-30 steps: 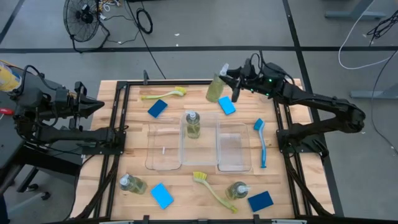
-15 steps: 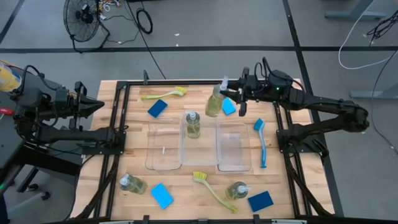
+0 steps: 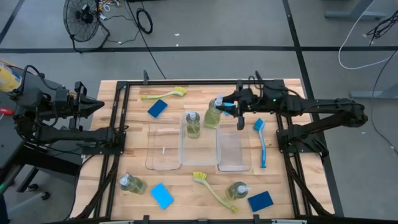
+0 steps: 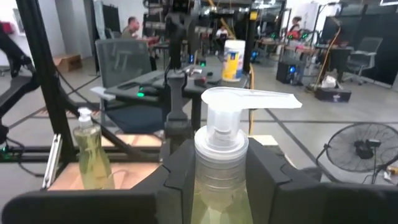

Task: Pick & Place Kitchen Sink Supplies
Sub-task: Put the transparent dishwashing liquid dispenser into the middle transparent bin

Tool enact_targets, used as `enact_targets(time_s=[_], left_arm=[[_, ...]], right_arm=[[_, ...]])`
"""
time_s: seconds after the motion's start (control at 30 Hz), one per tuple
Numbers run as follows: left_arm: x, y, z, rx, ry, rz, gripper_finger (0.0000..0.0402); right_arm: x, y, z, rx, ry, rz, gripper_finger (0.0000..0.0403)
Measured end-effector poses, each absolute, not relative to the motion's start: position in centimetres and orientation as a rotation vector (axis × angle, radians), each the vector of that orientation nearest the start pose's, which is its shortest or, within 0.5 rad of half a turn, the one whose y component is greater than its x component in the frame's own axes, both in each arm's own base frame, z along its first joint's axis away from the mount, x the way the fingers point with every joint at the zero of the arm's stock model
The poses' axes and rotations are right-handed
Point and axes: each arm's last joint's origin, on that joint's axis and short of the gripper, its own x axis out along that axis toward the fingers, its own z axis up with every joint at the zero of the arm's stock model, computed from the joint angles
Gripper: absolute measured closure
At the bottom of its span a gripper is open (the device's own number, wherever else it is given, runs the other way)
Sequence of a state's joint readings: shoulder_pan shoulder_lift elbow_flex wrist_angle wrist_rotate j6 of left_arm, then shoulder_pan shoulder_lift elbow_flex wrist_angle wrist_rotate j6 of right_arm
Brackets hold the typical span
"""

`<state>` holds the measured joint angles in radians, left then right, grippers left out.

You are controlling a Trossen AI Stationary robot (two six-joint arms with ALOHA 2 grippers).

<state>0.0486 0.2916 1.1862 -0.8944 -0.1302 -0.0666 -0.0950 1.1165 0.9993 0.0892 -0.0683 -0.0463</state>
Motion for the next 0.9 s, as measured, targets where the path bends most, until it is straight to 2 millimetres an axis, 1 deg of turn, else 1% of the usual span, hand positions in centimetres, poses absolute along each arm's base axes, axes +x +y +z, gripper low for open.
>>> enact_targets(time_s=[0.13,0.53,0.7,0.9], left_arm=[[-3.0,0.2,40.8,-0.066,-0.006,0.178,0.0383],[-3.0,0.2,40.8,-0.066,-0.006,0.179,0.0383],[-3.0,0.2,40.8,-0.066,-0.006,0.178,0.0383],[-3.0,0.2,40.8,-0.066,-0.006,0.178,0.0383]], right_arm=[[26.0,-1.9,36.0,-0.070,0.069,-0.009,0.0307],[28.1,-2.1,33.9,-0.085,0.151,-0.008,0.0307],[28.7,-2.1,33.2,-0.113,0.177,0.000,0.0307],[28.7,-2.1,32.3,-0.132,0.199,0.003,0.0307]])
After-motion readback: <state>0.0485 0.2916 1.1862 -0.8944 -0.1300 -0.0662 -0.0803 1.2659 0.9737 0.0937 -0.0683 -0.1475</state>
